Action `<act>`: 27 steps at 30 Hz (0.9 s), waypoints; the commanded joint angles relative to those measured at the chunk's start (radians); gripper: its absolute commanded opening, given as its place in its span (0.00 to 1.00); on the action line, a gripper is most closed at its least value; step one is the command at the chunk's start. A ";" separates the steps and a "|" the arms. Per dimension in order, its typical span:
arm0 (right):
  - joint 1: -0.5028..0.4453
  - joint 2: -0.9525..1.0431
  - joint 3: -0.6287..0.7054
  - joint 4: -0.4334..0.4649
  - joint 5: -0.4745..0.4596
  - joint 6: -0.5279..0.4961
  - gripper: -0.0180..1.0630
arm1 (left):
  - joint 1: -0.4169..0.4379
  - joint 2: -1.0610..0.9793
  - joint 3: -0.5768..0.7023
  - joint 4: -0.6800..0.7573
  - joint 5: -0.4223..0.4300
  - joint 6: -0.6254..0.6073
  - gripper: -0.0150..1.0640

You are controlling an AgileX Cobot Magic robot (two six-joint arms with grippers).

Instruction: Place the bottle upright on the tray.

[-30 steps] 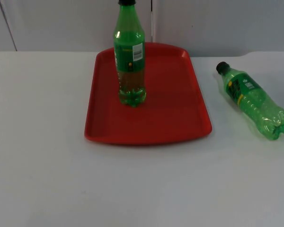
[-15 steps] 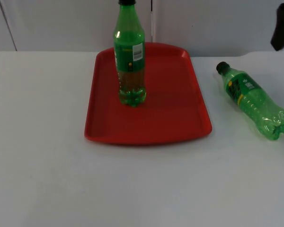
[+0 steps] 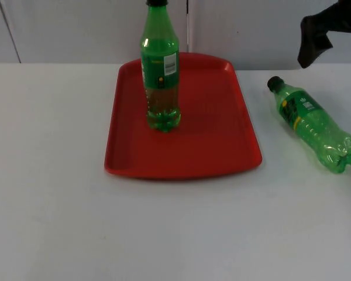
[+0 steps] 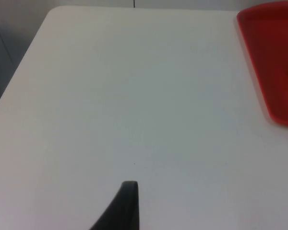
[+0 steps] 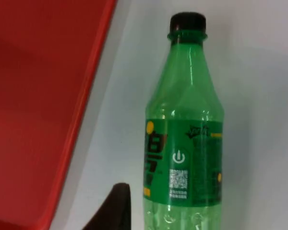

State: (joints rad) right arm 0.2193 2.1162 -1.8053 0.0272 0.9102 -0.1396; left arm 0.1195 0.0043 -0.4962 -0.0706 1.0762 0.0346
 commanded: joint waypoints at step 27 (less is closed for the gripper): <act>0.034 0.288 -0.130 -0.084 -0.088 0.150 0.98 | -0.008 -0.004 0.003 0.007 -0.001 0.002 0.99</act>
State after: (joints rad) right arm 0.2622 2.4018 -1.9313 -0.0642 0.8360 0.0076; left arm 0.1195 0.0043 -0.4962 -0.0706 1.0762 0.0364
